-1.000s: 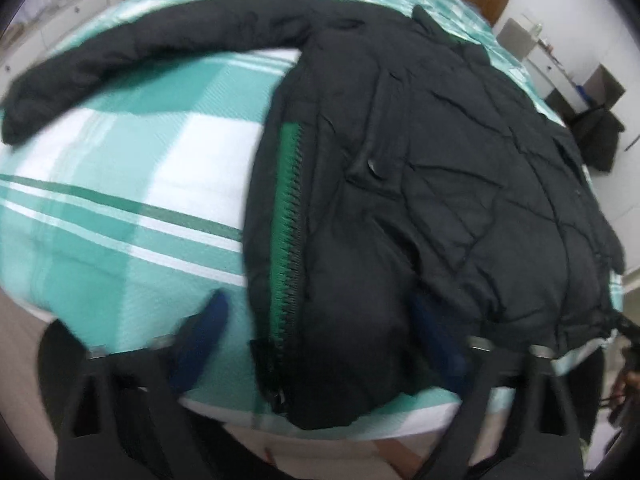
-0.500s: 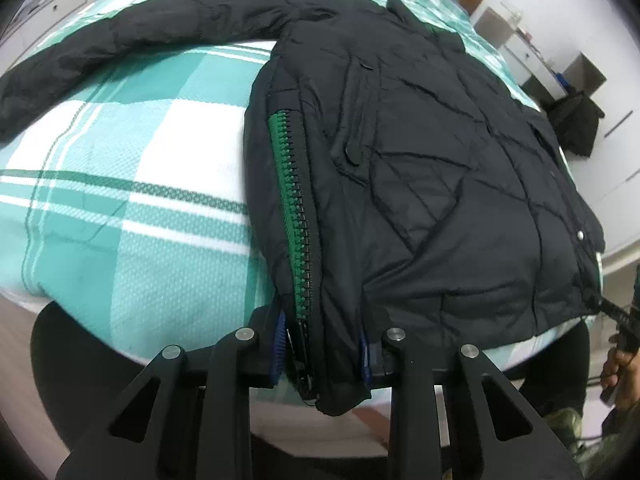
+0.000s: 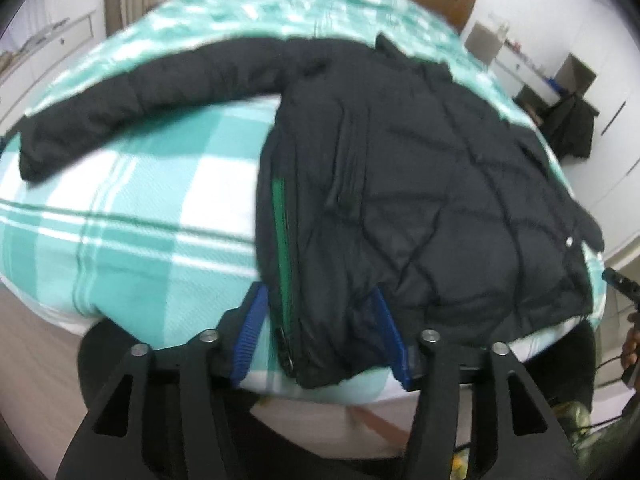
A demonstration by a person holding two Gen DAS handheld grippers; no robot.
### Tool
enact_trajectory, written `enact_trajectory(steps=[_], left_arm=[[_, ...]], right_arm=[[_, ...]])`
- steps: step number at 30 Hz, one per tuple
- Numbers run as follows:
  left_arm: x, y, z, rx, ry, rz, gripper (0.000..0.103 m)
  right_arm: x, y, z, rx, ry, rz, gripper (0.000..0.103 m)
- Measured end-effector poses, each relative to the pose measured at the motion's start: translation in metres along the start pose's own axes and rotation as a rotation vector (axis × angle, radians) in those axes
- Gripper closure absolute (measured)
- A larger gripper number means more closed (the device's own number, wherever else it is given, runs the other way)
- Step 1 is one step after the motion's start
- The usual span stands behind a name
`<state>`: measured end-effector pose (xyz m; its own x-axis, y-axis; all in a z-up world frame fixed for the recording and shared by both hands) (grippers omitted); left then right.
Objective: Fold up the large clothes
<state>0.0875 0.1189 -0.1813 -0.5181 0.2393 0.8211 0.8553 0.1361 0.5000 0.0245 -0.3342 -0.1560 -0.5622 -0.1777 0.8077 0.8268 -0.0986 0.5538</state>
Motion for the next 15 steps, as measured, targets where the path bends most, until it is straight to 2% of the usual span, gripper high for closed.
enact_trajectory(steps=[2, 4, 6, 7, 8, 9, 10, 11, 13, 15], left_arm=[[0.002, 0.006, -0.009, -0.014, -0.033, -0.029, 0.044], [-0.006, 0.008, -0.02, -0.044, -0.045, -0.024, 0.044], [-0.017, 0.007, -0.031, -0.077, -0.045, -0.015, 0.044], [-0.023, 0.005, -0.033, -0.087, -0.045, -0.006, 0.044], [-0.031, 0.002, -0.035, -0.089, -0.046, 0.011, 0.044], [-0.039, 0.001, -0.036, -0.089, -0.05, 0.026, 0.044], [-0.044, -0.001, -0.037, -0.09, -0.049, 0.034, 0.044], [-0.049, -0.002, -0.037, -0.094, -0.04, 0.041, 0.044], [-0.051, -0.004, -0.037, -0.109, -0.014, 0.051, 0.044], [-0.044, -0.004, -0.038, -0.125, -0.009, 0.044, 0.044]], right_arm=[[0.007, 0.01, 0.004, 0.009, 0.013, -0.043, 0.051], [0.002, 0.016, 0.018, 0.025, 0.083, -0.056, 0.051], [-0.012, 0.012, 0.035, 0.049, 0.171, -0.02, 0.051], [-0.023, 0.007, 0.041, 0.066, 0.18, 0.014, 0.051], [-0.039, 0.0, 0.044, 0.087, 0.167, 0.067, 0.051], [-0.067, -0.011, 0.042, 0.106, 0.095, 0.148, 0.052], [-0.085, -0.021, 0.036, 0.101, 0.048, 0.194, 0.052], [-0.103, -0.031, 0.031, 0.071, 0.053, 0.23, 0.052], [-0.113, -0.037, 0.026, 0.022, 0.089, 0.214, 0.051], [-0.106, -0.034, 0.026, 0.021, 0.102, 0.223, 0.051]])
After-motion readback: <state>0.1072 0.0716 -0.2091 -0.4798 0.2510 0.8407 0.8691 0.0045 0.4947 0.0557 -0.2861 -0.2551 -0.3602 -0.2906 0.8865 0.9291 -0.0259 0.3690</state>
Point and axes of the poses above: each gripper's, at about its wrist camera, not at the fingertips, and x roughly against the way its jaws point, z to its left, y to its top, the point moved 4 cm from there along -x, roughly the way its jaws point, and after that the axes turned 5 degrees about x, right-handed, at the moved point
